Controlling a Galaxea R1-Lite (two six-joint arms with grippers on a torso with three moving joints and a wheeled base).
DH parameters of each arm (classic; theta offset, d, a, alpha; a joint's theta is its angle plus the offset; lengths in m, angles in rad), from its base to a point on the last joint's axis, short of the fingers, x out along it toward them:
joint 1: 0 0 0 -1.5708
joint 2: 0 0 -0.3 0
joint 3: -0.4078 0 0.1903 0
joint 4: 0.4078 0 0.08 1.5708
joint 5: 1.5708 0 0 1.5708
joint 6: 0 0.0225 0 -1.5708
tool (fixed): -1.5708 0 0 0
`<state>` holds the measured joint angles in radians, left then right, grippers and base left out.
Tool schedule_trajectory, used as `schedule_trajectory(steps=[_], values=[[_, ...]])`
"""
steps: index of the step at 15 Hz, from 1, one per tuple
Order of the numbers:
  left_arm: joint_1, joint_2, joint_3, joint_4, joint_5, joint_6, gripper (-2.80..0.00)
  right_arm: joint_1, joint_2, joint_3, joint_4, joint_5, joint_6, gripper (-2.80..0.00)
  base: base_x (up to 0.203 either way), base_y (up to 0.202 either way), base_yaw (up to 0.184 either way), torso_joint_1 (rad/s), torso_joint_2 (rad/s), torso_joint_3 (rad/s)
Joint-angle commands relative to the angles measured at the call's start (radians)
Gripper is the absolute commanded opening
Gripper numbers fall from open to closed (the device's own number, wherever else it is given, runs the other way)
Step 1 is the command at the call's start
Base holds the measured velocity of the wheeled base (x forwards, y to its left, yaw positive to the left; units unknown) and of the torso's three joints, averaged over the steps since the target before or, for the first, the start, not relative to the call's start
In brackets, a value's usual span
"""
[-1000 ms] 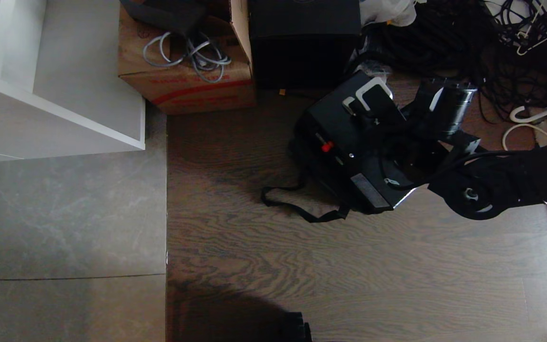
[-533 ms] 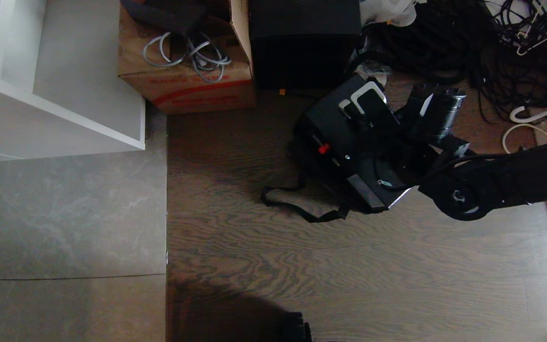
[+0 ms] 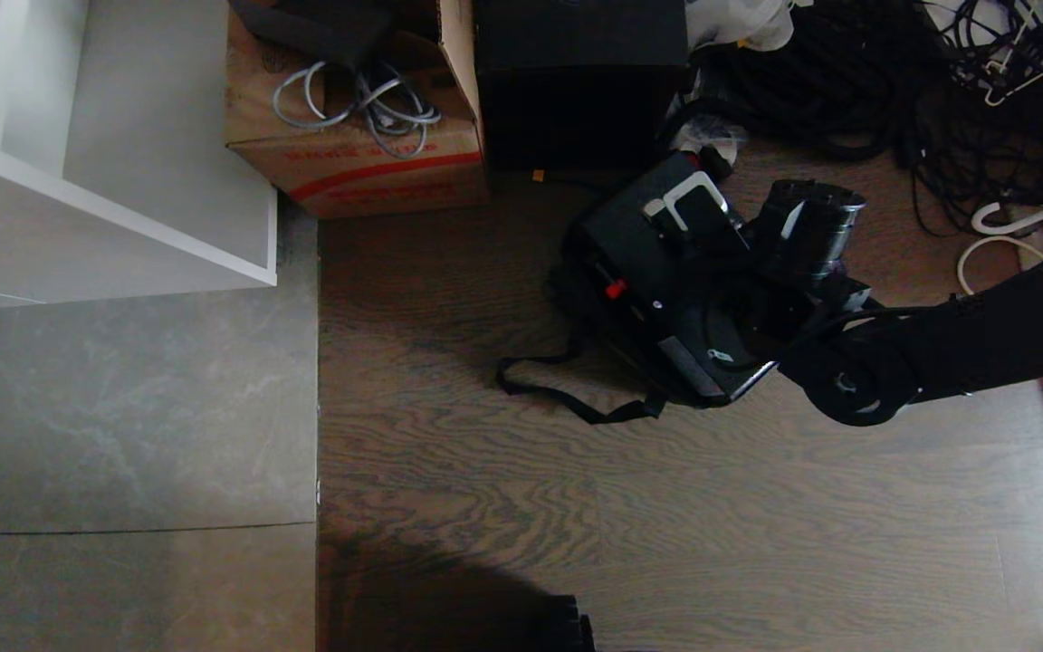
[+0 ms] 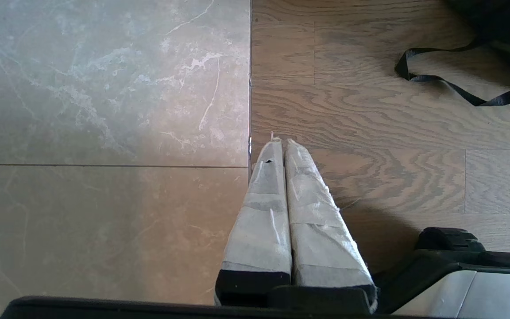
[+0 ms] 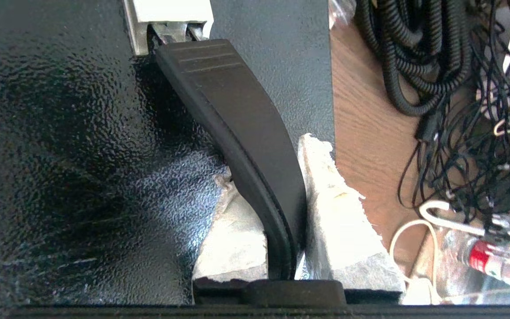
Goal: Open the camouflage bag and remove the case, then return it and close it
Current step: Place the black box back
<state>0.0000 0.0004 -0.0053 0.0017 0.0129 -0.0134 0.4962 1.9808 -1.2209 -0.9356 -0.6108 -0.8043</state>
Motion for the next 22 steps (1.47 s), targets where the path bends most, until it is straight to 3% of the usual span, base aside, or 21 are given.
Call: schedule_trajectory(steps=[1, 19, 20, 22], values=[[0.0, 0.0, 0.0, 0.0, 0.001, 0.0, -2.8, -0.012, 0.03, 0.006, -0.005, 0.009, -0.004, -2.8, 0.0, 0.0, 0.0, 0.0, 0.0, 0.0], [0.0, 0.0, -0.001, 0.0, 0.001, 0.0, -2.8, -0.029, 0.151, -0.053, -0.007, 0.02, 0.009, -2.8, 0.0, 0.0, 0.0, 0.0, 0.0, 0.0], [0.0, 0.0, 0.001, 0.0, 0.0, 0.0, -2.8, -0.028, 0.15, -0.044, 0.006, 0.026, 0.026, 0.0, 0.0, 0.0, 0.0, 0.0, 0.0, 0.0], [0.0, 0.0, 0.0, 0.0, 0.001, 0.0, -2.8, -0.027, 0.143, -0.016, 0.042, 0.027, 0.031, 0.0, 0.0, 0.0, 0.0, 0.0, 0.0, 0.0]])
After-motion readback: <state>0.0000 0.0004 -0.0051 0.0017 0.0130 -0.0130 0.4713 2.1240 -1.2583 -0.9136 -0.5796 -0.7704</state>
